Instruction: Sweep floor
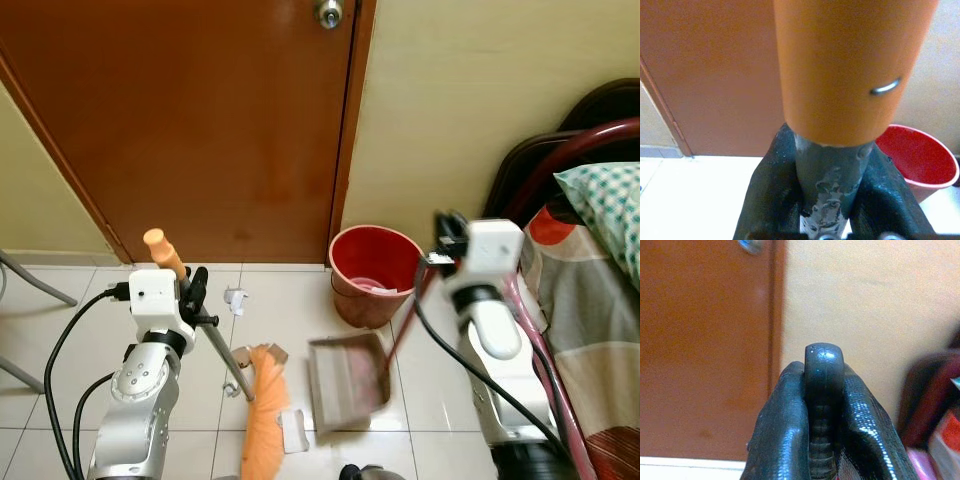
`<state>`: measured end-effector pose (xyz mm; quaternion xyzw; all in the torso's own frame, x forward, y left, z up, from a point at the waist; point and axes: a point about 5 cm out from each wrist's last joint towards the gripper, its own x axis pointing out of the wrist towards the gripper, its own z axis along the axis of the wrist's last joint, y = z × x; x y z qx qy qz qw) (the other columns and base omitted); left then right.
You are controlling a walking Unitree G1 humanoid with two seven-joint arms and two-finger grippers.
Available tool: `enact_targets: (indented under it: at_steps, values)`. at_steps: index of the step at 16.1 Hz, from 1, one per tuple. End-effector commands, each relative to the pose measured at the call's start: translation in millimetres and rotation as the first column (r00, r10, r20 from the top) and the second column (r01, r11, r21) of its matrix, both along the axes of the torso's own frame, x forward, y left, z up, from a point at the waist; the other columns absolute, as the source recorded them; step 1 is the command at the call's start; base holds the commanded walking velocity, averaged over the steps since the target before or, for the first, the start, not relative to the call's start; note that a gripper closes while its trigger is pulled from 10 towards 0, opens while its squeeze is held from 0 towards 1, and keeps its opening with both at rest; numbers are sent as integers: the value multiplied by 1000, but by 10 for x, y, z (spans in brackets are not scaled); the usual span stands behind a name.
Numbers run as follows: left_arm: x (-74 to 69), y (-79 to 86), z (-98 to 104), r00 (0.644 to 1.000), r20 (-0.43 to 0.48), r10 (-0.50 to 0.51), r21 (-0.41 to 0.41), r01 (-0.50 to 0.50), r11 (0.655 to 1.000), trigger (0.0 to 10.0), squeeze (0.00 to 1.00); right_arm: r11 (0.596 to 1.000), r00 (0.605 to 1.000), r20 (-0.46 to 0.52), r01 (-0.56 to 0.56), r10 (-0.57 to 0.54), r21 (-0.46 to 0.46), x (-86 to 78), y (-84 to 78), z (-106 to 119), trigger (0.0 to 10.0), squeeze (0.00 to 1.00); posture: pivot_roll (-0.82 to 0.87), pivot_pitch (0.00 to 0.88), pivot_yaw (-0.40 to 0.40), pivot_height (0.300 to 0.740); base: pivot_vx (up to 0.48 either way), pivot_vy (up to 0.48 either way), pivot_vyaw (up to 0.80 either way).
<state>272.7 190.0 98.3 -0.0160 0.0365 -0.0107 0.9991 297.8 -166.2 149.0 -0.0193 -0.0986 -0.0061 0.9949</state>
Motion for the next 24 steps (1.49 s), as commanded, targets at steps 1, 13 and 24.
enact_targets:
  at_steps: [1,13,24]
  values:
    - [-58,12,-64,998,-53,-25,33,26,999,10000,0,996,997,-5,80,-80,-26,-30,-155,-25,10000,0,76,152,15,740,0,0,0]
    - [20,-662,193,983,-3,-185,-331,174,928,10000,0,982,984,-105,125,-141,-144,148,9,-465,10000,0,101,175,7,740,0,0,0]
    - [166,-202,317,998,49,-47,-196,55,979,10000,0,989,984,-119,127,-135,-78,204,3,-515,10000,0,106,143,-8,740,0,0,0]
